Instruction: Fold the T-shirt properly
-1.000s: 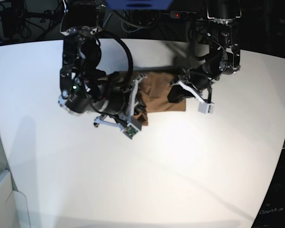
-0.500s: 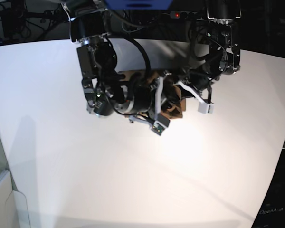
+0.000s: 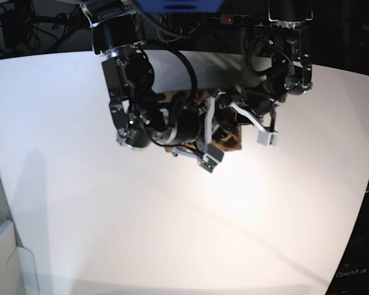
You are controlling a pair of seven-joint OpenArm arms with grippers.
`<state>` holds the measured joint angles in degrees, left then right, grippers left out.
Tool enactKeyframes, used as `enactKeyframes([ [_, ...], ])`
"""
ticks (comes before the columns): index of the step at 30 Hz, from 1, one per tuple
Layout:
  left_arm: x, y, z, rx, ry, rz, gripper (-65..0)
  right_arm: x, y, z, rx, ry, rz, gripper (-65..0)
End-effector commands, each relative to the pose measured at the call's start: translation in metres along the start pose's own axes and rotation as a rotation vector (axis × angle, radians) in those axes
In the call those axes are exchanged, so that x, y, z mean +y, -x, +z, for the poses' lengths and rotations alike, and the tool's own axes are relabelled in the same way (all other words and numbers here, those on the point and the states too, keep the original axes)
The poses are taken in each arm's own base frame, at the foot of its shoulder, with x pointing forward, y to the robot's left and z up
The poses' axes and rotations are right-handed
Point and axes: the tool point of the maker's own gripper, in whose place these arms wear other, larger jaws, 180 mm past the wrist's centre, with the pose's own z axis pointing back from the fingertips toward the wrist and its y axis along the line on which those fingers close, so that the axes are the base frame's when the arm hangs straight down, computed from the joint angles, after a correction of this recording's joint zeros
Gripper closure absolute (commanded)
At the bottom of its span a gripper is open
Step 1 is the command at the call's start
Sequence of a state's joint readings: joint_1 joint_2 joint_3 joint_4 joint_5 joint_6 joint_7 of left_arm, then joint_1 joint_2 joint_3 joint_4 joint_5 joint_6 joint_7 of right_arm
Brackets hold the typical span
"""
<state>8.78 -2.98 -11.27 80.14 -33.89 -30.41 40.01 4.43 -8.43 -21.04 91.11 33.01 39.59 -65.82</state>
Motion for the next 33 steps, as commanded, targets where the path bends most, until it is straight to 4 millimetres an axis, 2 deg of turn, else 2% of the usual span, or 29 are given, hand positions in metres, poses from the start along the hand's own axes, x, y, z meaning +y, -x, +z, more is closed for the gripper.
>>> enactKeyframes([
  [1,-0.009,-0.017,0.004,-0.047,0.025,-0.031,-1.7,0.005,-0.023,0.003,-0.070,-0.017,0.028,-3.3],
  [6,-0.023,-0.033,0.015,-0.098,0.036,-0.080,-1.7,0.004,-0.023,0.003,-0.070,-0.016,0.030,-3.3],
  [12,-0.033,-0.042,0.023,-0.152,0.089,-0.029,-1.7,0.004,-0.023,0.003,-0.070,-0.016,0.030,-3.3],
  [15,-0.020,-0.053,0.036,-0.188,0.054,-0.024,-1.7,0.004,-0.023,0.003,-0.070,-0.016,0.030,-3.3],
  [19,0.010,-0.049,0.053,-0.204,-0.030,0.010,-1.7,0.004,-0.024,0.003,-0.076,-0.017,0.029,-3.5],
  [24,0.030,-0.045,0.062,-0.184,-0.112,-0.019,-1.7,0.005,-0.024,0.002,-0.076,-0.017,0.027,-3.6],
  [28,0.039,-0.044,0.067,-0.184,-0.148,-0.021,-1.7,0.004,-0.024,0.002,-0.075,-0.016,0.028,-3.8],
  [31,0.044,-0.045,0.071,-0.189,-0.159,-0.019,-1.7,0.003,-0.020,0.000,-0.066,-0.020,0.018,-9.7],
  [33,0.044,-0.044,0.072,-0.186,-0.161,-0.021,-1.7,0.001,-0.013,-0.004,-0.051,-0.029,-0.008,-18.1],
])
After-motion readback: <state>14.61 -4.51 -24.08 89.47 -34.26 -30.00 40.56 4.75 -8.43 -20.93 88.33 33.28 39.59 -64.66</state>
